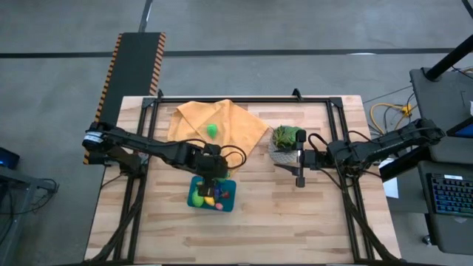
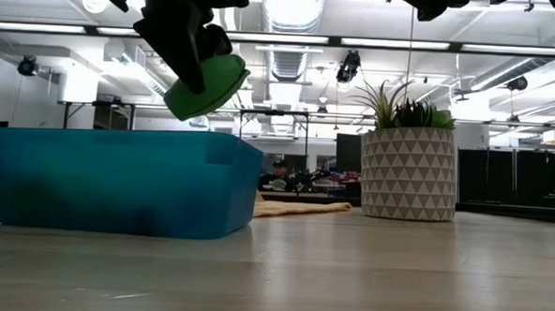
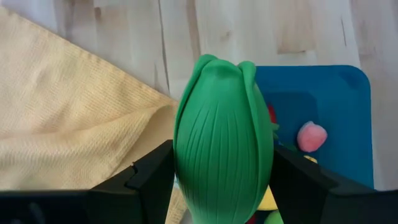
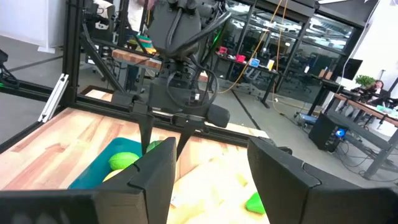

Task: Pick and placing Produce into tupperware
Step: Put the corncob into the blue bin

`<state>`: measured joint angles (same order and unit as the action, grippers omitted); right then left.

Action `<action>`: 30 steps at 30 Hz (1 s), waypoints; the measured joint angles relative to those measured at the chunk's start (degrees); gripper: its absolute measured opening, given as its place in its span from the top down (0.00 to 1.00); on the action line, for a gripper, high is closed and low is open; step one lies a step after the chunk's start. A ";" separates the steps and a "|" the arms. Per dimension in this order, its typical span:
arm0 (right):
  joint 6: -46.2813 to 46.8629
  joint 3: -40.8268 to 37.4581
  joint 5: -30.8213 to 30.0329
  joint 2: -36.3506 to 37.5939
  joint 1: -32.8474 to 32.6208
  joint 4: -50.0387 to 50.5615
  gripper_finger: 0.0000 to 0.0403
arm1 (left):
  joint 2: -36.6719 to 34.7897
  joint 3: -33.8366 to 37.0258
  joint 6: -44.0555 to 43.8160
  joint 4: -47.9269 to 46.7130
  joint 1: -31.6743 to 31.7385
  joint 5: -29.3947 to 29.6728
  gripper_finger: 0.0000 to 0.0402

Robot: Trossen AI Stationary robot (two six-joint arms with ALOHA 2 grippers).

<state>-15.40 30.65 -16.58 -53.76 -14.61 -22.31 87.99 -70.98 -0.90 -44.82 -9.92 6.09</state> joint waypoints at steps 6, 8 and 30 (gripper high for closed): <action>0.00 0.00 0.00 -0.01 0.01 0.00 0.52 | 0.06 0.10 -4.47 0.75 -0.46 0.19 0.48; 0.00 -0.01 0.00 0.00 0.00 -0.01 0.52 | 0.36 0.10 -4.81 1.45 -0.86 0.04 0.48; 0.42 -0.02 0.00 -0.01 0.00 0.69 0.52 | 9.39 0.78 -6.24 2.76 -1.87 -1.01 0.48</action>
<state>-14.98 30.63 -16.58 -53.77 -14.61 -21.62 97.37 -70.19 -7.14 -42.06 -11.79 5.08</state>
